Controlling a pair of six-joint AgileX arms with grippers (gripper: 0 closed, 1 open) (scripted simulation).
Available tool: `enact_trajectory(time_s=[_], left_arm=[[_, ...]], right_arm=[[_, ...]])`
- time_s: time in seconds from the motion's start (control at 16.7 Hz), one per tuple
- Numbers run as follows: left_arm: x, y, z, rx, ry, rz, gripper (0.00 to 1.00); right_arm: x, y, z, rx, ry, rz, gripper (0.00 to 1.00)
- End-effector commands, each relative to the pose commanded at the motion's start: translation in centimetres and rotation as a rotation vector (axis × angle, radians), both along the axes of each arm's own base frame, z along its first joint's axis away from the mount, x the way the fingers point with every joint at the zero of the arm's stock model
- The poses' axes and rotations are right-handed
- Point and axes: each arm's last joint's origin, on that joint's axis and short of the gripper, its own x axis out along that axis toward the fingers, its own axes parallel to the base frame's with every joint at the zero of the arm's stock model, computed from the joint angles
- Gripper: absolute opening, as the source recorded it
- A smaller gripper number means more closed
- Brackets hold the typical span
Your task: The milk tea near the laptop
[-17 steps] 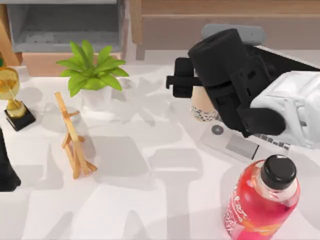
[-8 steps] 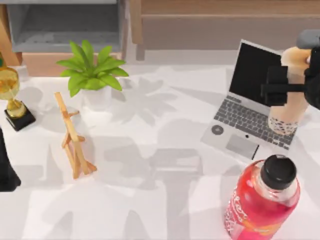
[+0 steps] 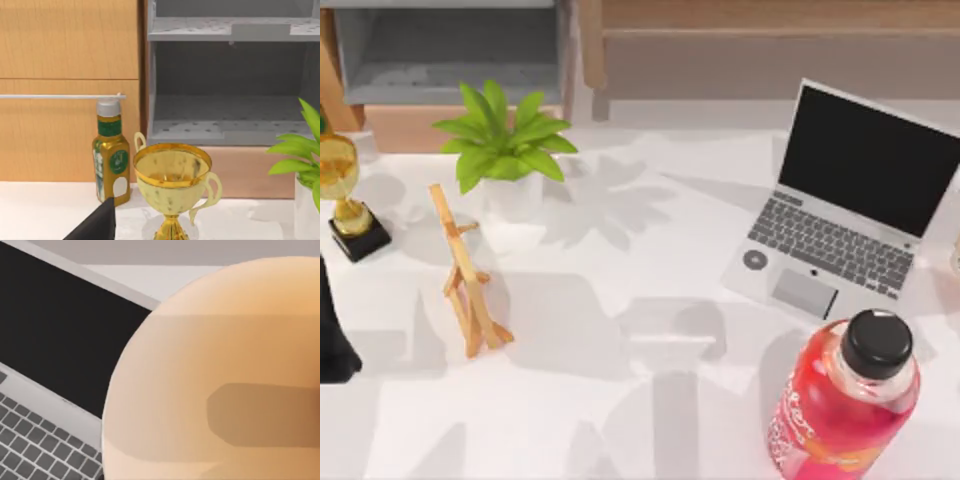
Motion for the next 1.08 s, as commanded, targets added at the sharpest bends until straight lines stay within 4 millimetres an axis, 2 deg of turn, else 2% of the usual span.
enact_trajectory(time_s=[0.3, 1.08], left_arm=[[0.0, 0.0, 0.0, 0.000, 0.000, 0.000, 1.00], [0.0, 0.0, 0.0, 0.000, 0.000, 0.000, 1.00]], right_arm=[[0.3, -2.7, 0.4, -0.011, -0.055, -0.011, 0.00], [0.3, -3.0, 1.1, -0.016, -0.123, -0.011, 0.00]])
